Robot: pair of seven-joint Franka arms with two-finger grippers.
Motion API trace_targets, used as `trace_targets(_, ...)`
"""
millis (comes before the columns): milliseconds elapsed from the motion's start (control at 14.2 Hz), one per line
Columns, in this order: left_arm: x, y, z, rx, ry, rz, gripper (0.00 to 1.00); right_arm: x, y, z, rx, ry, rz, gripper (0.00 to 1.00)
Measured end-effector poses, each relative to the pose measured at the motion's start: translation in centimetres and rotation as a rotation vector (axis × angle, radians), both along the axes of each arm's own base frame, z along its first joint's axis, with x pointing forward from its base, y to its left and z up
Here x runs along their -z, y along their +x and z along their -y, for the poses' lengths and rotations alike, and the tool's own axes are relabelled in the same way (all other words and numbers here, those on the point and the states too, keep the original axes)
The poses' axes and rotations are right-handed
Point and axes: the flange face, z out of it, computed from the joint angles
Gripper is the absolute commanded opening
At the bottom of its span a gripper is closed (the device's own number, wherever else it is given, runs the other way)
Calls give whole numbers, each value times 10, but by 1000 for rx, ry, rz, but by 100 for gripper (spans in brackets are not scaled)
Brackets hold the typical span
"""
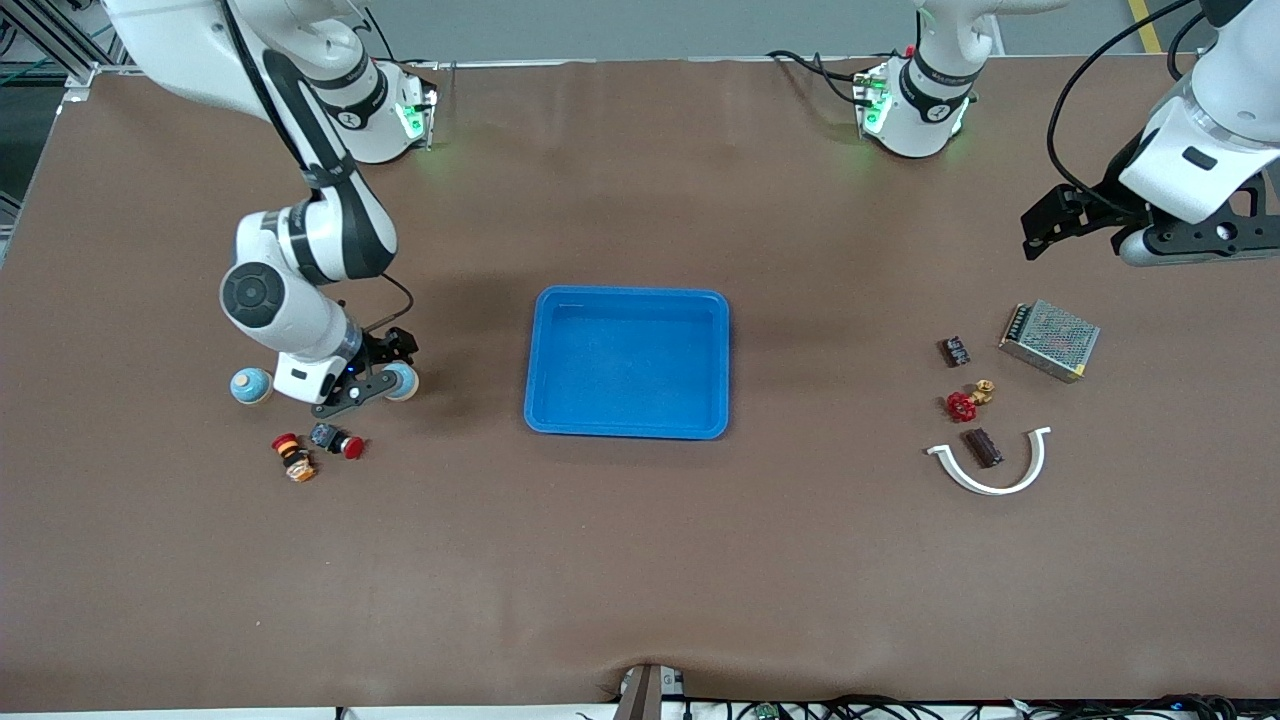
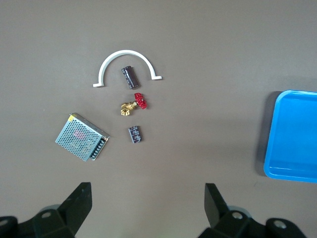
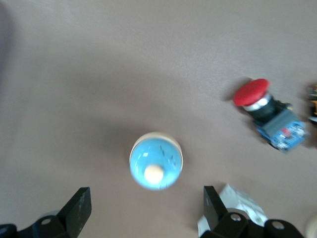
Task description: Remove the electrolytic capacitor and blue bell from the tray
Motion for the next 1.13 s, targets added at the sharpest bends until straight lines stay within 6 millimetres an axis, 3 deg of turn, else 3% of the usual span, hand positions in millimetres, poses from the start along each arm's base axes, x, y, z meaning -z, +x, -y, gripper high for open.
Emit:
trace_targets(352,-2,0,0,0,-1,5,100,-92,24,-4,57,-12,-66,100)
trace_targets(493,-4,0,0,0,-1,8,100,-136,39,5,83,-10,-59,100)
trace_targets(775,-5,0,0,-1,-1,10,100,-239,64,45,147,-1,16,100)
trace_targets(916,-5,0,0,-1,-1,10,100,-267,68,66,174,-17,48,100)
trace_targets(1127,-5,0,0,-1,-1,10,100,-291,72,105,233,-30,92,100)
